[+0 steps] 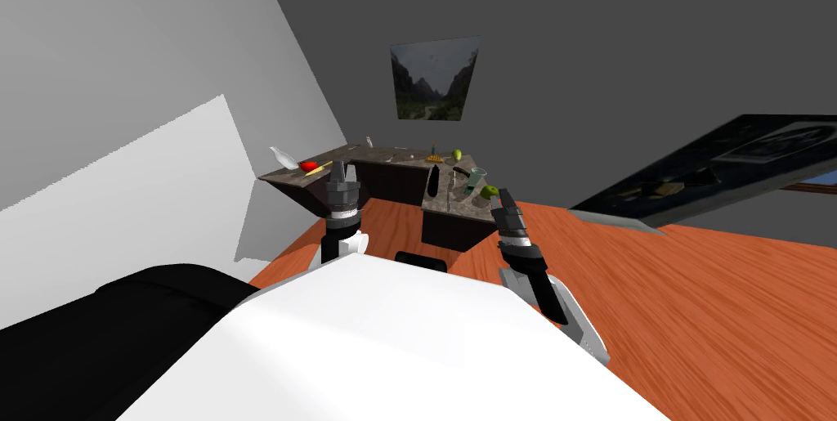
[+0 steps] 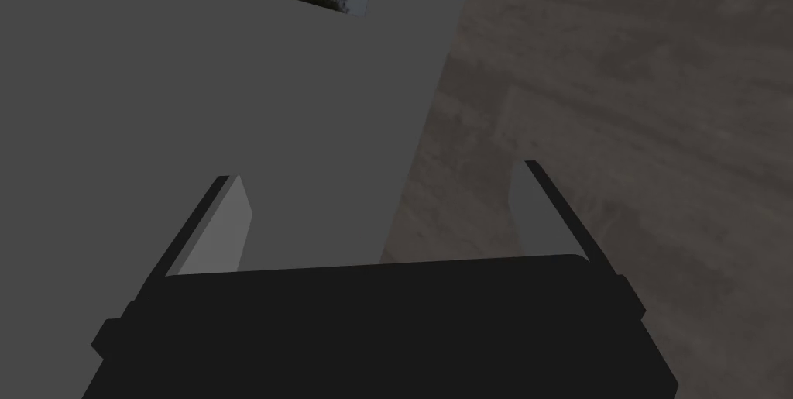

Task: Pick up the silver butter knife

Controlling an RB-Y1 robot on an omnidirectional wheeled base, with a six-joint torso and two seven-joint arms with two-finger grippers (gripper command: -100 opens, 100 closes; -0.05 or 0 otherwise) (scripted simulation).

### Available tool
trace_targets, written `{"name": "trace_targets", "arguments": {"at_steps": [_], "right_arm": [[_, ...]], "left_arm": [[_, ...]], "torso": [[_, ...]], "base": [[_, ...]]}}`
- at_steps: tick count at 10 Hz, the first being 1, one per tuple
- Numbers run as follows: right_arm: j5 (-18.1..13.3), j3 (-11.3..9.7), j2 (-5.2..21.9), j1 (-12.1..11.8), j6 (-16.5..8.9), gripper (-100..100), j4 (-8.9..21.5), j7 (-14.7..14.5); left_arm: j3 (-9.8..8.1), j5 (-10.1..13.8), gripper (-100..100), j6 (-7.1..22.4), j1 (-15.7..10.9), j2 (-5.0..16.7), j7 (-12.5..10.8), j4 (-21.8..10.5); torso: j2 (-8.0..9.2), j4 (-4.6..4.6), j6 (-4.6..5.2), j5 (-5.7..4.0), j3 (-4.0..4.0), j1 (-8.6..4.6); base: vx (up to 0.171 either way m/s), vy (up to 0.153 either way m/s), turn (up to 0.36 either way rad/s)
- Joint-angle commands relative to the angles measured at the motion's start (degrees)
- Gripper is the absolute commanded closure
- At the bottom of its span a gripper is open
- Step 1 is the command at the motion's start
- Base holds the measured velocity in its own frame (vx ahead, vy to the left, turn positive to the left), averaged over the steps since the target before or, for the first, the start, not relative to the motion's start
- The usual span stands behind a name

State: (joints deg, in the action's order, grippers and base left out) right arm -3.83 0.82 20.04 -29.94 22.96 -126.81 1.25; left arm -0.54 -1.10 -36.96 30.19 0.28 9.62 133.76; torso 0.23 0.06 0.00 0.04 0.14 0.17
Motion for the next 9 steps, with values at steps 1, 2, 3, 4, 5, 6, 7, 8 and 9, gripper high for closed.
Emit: {"name": "trace_targets", "arguments": {"at_steps": [1, 2, 3, 4, 5, 6, 7, 8, 9], "right_arm": [[0.10, 0.33, 2.86, 0.44, -1.72, -100, 2.02, -0.08], [0.10, 0.33, 3.49, 0.44, -1.72, -100, 2.02, -0.08], [0.11, 0.37, 5.72, 0.55, -2.88, -100, 3.29, -0.17], [0.12, 0.36, 7.49, 0.65, -4.10, -100, 4.62, -0.25], [0.12, 0.36, 8.11, 0.65, -4.10, -100, 4.62, -0.25], [0.12, 0.30, 10.34, 0.76, -5.39, -100, 6.00, -0.32], [0.12, 0.17, 11.93, 0.86, -6.73, -100, 7.42, -0.37], [0.12, 0.17, 12.90, 0.86, -6.73, -100, 7.42, -0.37], [0.12, -0.01, 14.84, 0.95, -8.13, -100, 8.89, -0.41]], "left_arm": [[0.00, 0.00, 0, 0.00, 0.00, 0.00, 0.00, 0.00], [0.00, 0.00, 0, 0.00, 0.00, 0.00, 0.00, 0.00], [0.00, 0.00, 0, 0.00, 0.00, 0.00, 0.00, 0.00], [0.00, 0.00, 0, 0.00, 0.00, 0.00, 0.00, 0.00], [0.00, 0.00, 0, 0.00, 0.00, 0.00, 0.00, 0.00], [0.00, 0.00, 0, 0.00, 0.00, 0.00, 0.00, 0.00], [0.00, 0.00, 0, 0.00, 0.00, 0.00, 0.00, 0.00], [0.00, 0.00, 0, 0.00, 0.00, 0.00, 0.00, 0.00], [0.00, 0.00, 0, 0.00, 0.01, 0.00, 0.00, 0.00]], "torso": [[0.00, 0.00, 0.00, 0.00, 0.00, 0.00], [0.05, 0.01, -0.01, 0.01, 0.02, 0.06], [0.00, 0.01, 0.01, 0.01, 0.01, 0.04], [-0.04, -0.01, 0.00, 0.01, -0.02, 0.06], [-0.02, -0.01, -0.01, 0.03, -0.01, 0.13], [-0.05, -0.01, 0.02, 0.02, -0.02, 0.06], [-0.09, -0.02, 0.00, 0.00, -0.05, 0.02], [-0.07, -0.02, -0.01, 0.02, -0.04, 0.12], [-0.09, -0.01, 0.02, 0.03, -0.05, 0.09]], "base": [[-0.081, 0.074, 0.086], [-0.059, 0.065, 0.026], [-0.045, 0.069, 0.049], [-0.058, 0.090, 0.118], [-0.047, 0.070, 0.032], [-0.035, 0.060, 0.054], [-0.044, 0.092, 0.144], [-0.036, 0.079, 0.045], [-0.028, 0.070, 0.078]]}}
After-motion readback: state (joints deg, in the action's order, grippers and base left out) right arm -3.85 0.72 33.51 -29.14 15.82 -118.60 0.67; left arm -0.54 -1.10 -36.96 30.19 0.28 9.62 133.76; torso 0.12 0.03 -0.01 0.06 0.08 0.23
